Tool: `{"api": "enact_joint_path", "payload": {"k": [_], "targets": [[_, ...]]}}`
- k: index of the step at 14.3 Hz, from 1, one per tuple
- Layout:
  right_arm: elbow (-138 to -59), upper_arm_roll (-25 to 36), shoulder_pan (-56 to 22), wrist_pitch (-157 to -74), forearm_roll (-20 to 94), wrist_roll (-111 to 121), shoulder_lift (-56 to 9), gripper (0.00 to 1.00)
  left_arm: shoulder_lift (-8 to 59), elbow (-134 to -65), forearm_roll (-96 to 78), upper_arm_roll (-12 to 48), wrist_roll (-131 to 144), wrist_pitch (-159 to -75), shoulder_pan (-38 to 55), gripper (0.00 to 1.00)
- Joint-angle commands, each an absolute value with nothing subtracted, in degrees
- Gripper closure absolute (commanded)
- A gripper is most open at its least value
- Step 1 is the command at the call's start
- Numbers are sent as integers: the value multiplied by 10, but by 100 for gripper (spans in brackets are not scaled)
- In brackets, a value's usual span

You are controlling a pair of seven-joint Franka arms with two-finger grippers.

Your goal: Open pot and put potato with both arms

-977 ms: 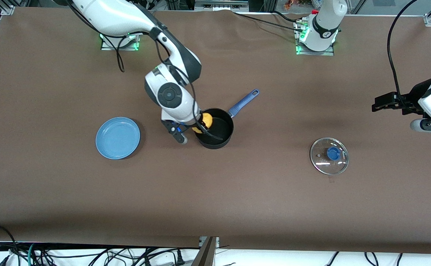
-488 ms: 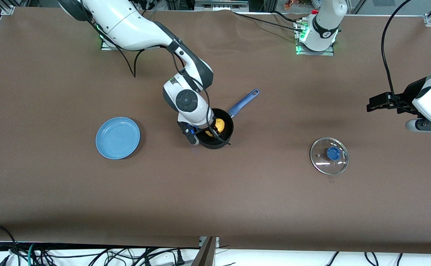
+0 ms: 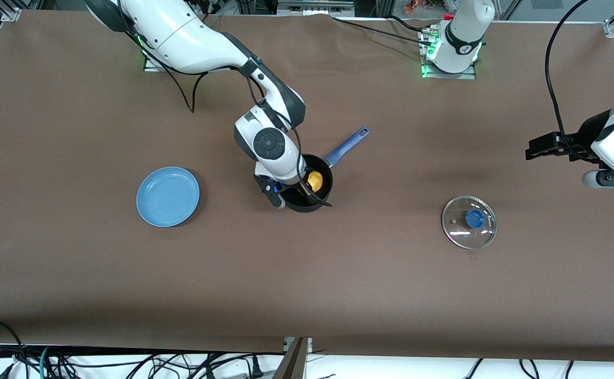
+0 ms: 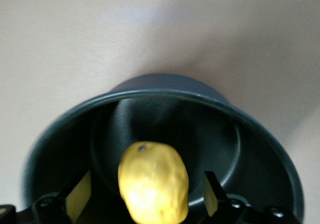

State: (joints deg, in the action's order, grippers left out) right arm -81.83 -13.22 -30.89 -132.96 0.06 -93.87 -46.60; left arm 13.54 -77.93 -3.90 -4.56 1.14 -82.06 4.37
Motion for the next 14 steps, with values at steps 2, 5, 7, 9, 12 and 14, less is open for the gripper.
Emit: {"api": "enact_joint_path", "payload": {"k": [2, 5, 7, 9, 12, 14], "targets": [[-803, -128, -289, -1221, -10, -938, -390, 0, 134, -774, -22, -32, 16, -811, 39, 0], [-803, -129, -242, -1102, -9, -855, -321, 0, 137, -764, -21, -32, 16, -809, 41, 0], [-804, -116, -206, -1037, -8, -758, -274, 0, 137, -764, -20, -32, 16, -809, 42, 0], [-804, -85, -179, -988, -4, -654, -234, 0, 137, -764, -21, -32, 16, -809, 43, 0], [-807, 8, -174, -955, -1, -484, -184, 0, 137, -764, -21, -32, 17, -809, 43, 0], [-812, 66, -174, -916, -1, -337, -159, 0, 137, -764, -22, -32, 17, -809, 44, 0]]}}
